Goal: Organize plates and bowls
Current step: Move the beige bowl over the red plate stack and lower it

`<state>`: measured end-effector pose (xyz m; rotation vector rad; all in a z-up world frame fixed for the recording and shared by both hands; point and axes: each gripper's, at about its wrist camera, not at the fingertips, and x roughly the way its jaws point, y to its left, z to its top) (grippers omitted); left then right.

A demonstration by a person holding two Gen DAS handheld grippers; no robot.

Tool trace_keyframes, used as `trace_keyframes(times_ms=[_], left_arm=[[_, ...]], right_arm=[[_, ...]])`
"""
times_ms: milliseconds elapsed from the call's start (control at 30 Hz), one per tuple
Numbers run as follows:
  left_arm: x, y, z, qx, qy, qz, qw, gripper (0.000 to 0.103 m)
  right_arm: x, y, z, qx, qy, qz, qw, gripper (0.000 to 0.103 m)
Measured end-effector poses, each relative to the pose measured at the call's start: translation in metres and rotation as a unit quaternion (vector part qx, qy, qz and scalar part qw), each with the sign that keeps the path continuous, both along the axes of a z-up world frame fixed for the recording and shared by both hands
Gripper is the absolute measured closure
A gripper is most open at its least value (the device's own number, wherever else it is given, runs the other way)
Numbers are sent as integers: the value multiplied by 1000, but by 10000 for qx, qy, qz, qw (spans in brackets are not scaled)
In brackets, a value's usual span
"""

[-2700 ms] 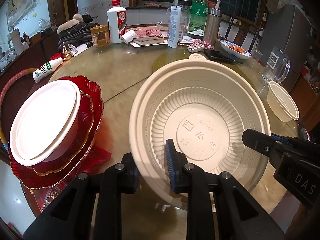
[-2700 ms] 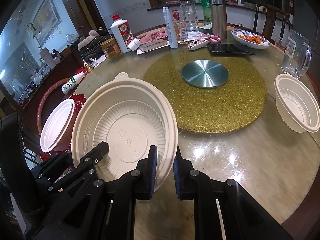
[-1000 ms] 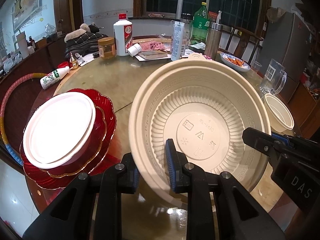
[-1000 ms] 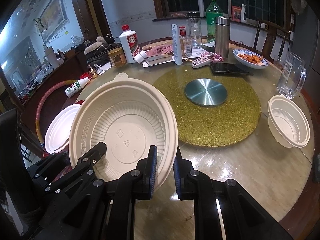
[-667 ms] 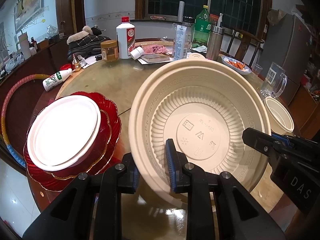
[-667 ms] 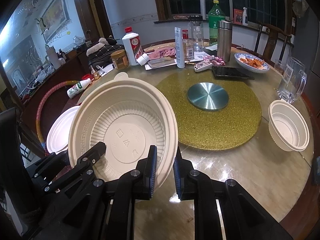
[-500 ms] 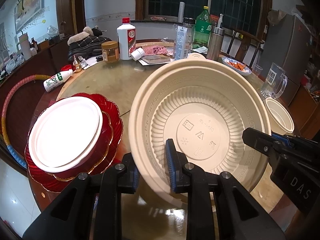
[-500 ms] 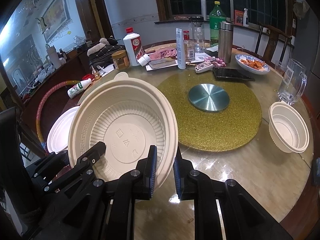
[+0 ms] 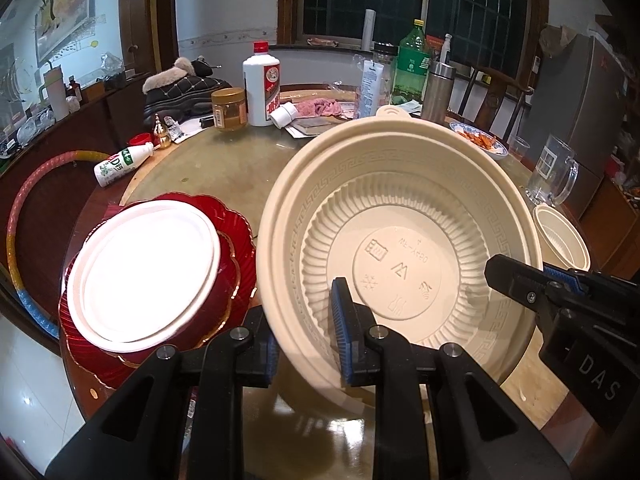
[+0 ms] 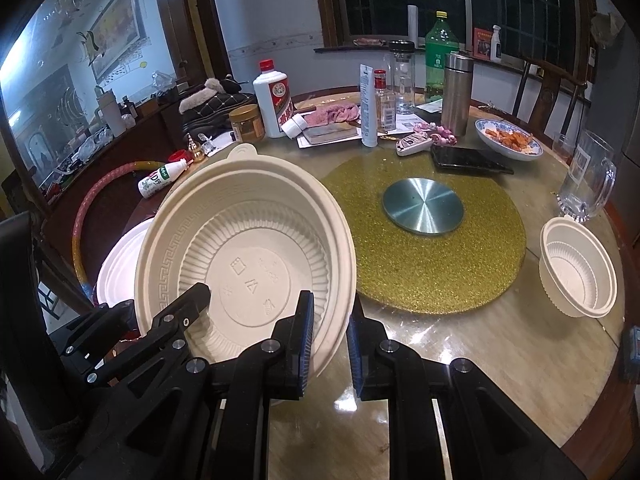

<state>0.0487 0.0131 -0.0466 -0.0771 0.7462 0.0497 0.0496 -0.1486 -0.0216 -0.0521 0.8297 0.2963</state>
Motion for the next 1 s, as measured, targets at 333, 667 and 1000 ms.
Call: trace_keyframes(times_ms=[333, 667, 1000], left_arm=[[-5, 29, 15, 130, -150, 412, 9990, 82], [-15, 82, 30, 141, -305, 892, 9955, 82], [-21, 126, 31, 136, -201, 1281, 9915, 82]], right_arm=[[5, 29, 11, 75, -143, 419, 9990, 88], [5, 85, 25, 81, -289, 954, 9950, 87], [11, 140, 27, 101, -224, 1472, 9888, 87]])
